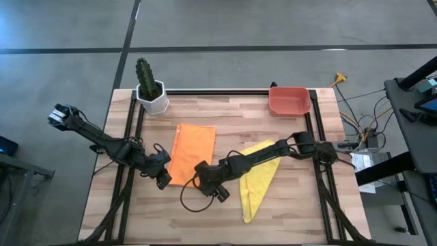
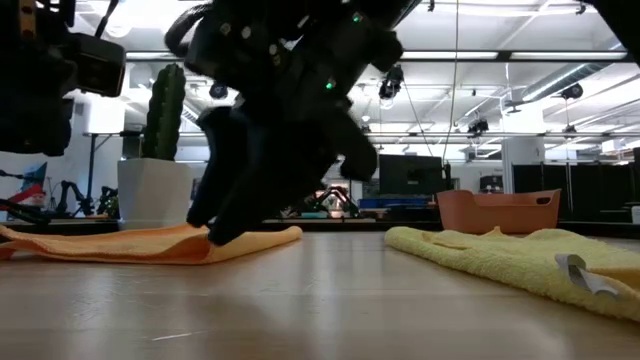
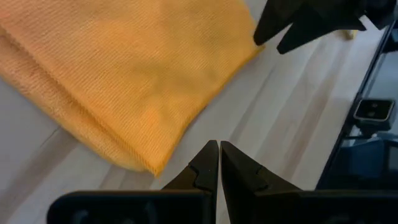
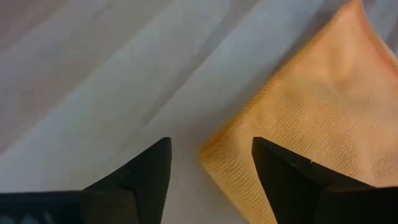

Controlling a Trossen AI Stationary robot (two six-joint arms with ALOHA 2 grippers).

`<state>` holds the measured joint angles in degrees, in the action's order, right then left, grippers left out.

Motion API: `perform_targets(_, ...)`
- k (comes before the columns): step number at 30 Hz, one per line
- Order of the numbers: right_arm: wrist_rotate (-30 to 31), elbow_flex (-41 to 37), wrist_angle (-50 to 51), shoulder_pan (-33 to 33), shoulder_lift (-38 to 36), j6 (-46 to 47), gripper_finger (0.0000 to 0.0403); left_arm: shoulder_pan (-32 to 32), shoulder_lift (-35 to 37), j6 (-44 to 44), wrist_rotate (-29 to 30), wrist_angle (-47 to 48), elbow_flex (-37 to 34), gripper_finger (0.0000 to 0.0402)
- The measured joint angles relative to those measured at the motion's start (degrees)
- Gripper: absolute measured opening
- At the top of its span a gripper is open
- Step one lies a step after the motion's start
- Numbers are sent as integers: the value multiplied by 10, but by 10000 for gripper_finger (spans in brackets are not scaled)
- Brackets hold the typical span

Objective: Roll microfiber towels into tight, uniform cylinder then place into a basket
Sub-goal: Fold the orange towel

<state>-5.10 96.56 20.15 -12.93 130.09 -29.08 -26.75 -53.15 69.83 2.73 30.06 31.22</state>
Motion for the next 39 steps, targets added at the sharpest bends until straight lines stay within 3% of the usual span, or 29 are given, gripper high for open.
perform_targets(14,20,25,22,4,34,-10,165,0,11,1,-39,0,0,1)
perform_targets(19,17,31,45,4,34,-19,102,0,10,3,-39,0,0,1)
perform_targets(24,24,84,139,5,32,25,19,-1,13,-5,-42,-2,0,1)
perform_targets(31,23,177,193,16,1,180,10,0,19,-59,-29,-131,0,1)
perform_targets(35,23,201,201,19,-15,201,9,0,19,-73,8,-217,0,1)
perform_targets(39,22,208,229,22,-32,201,9,0,19,-91,34,-216,9,2)
